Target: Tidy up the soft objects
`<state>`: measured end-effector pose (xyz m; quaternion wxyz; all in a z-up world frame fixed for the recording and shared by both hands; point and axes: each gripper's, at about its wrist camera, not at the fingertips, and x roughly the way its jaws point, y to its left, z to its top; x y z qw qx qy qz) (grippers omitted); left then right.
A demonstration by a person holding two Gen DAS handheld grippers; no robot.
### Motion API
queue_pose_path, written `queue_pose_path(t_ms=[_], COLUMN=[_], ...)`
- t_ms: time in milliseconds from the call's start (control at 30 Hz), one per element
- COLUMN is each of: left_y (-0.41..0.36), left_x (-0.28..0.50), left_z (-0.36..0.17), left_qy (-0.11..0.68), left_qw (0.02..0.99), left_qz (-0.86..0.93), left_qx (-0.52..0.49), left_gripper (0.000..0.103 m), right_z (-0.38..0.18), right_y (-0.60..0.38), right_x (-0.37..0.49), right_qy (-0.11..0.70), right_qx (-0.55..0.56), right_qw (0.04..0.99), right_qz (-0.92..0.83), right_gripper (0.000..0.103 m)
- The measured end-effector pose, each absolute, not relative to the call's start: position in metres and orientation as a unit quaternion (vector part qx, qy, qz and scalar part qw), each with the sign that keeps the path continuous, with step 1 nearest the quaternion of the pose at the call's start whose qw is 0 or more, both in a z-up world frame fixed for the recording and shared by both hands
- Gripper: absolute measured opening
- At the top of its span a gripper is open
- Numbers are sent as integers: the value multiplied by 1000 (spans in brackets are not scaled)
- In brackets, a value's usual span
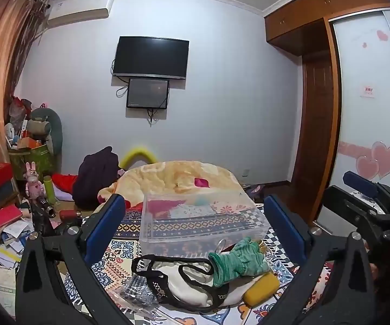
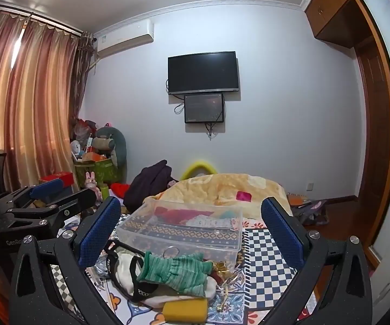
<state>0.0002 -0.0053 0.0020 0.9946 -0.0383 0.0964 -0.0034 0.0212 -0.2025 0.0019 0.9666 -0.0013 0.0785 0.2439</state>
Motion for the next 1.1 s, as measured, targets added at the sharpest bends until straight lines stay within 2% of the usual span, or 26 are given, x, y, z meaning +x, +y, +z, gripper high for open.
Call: queue_pose_path(t_ms=[1100], left_y=[-7], left_x=[-7], left_z=[6], left_qy=[91], left_qw=[995], left_qz=[-3], left_qx=[-32], left_gripper=[103], right_z=[6], right_y=[-204], right_x=[19], right_qy=[78], right_qx=[2], right_qw=[966], right_qz=[247], right_gripper=[103])
